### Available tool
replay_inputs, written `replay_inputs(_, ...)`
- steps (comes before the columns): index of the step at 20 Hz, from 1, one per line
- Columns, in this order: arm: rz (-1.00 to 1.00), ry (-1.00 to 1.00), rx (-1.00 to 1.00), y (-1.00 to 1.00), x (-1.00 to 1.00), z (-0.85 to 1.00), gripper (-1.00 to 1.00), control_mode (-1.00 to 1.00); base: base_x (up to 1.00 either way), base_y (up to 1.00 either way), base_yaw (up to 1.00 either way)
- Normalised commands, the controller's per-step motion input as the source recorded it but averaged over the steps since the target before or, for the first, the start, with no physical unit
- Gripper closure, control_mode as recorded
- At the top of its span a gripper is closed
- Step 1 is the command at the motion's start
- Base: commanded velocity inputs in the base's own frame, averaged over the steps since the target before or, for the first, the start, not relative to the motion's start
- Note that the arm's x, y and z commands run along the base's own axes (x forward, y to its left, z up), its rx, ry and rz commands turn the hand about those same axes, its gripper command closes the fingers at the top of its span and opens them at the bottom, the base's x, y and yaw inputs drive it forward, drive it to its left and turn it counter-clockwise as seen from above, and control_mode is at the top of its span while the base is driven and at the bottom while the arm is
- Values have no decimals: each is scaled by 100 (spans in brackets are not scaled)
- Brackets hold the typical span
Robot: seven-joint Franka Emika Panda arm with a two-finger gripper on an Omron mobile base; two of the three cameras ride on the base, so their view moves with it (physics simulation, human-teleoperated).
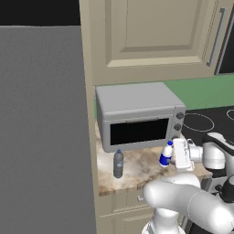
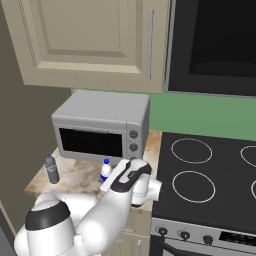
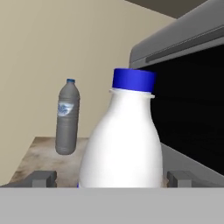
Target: Take the bottled waters from the counter and place them in the freezer to freeze. Close the freezer door after placing the bottles.
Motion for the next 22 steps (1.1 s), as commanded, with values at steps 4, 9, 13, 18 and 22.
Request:
replay_inputs(4,0,0,0,9,0,0,-100,-100,0,0,0)
replay_inputs(9,0,0,0,10,0,0,-100,-100,0,0,0)
replay_inputs(13,0,0,0,8,0,0,-100,-100,0,0,0)
replay_inputs(18,0,0,0,3,0,0,100,-100,0,0,0)
replay_inputs(22,0,0,0,0,0,0,100,-100,0,0,0)
